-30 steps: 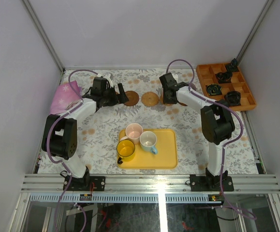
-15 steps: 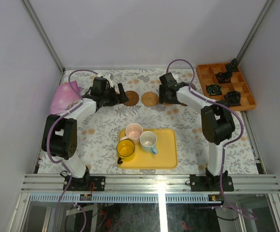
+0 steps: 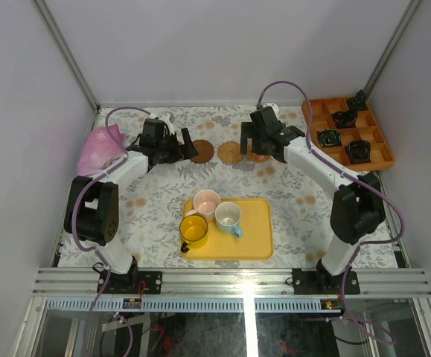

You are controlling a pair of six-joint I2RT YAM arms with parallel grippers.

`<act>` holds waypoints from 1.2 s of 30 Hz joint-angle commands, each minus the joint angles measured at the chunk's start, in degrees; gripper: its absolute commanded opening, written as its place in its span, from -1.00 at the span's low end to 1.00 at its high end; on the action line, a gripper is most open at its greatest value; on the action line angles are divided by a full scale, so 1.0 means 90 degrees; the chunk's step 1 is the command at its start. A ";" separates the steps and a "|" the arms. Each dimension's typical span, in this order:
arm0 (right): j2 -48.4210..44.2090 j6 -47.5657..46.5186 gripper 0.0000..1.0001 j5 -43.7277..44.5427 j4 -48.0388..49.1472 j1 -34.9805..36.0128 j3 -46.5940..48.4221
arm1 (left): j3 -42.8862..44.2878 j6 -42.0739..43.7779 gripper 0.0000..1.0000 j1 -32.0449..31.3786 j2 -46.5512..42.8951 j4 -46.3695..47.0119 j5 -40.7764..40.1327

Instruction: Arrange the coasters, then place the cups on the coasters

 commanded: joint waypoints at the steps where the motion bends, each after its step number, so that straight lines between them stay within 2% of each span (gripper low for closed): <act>1: -0.0751 -0.0319 0.99 -0.0076 -0.0076 0.0386 -0.0290 | 0.0039 0.0161 1.00 0.0009 -0.0230 0.0132 0.0007; 6: -0.1654 -0.0506 0.99 -0.0441 -0.0072 0.0763 -0.1041 | -0.0101 0.0219 1.00 0.0011 -0.0401 0.0165 0.0013; 14: -0.2940 -0.0402 0.99 -0.0854 -0.0725 0.1728 -0.2262 | -0.0329 0.0291 1.00 0.0016 -0.0653 0.0040 0.0031; 22: -0.4058 -0.0056 0.99 -0.1296 -0.0359 0.2893 -0.3357 | -0.0595 0.0399 1.00 -0.0057 -0.0965 -0.0115 0.0109; 29: -0.3667 0.0013 0.99 -0.0924 -0.0512 0.3802 -0.3633 | -0.0894 0.0363 1.00 -0.0089 -0.1281 -0.0116 0.0029; 36: -0.3249 0.0082 0.99 -0.0689 -0.0229 0.3861 -0.3682 | -0.1222 0.0311 1.00 -0.0110 -0.1575 -0.0067 -0.0041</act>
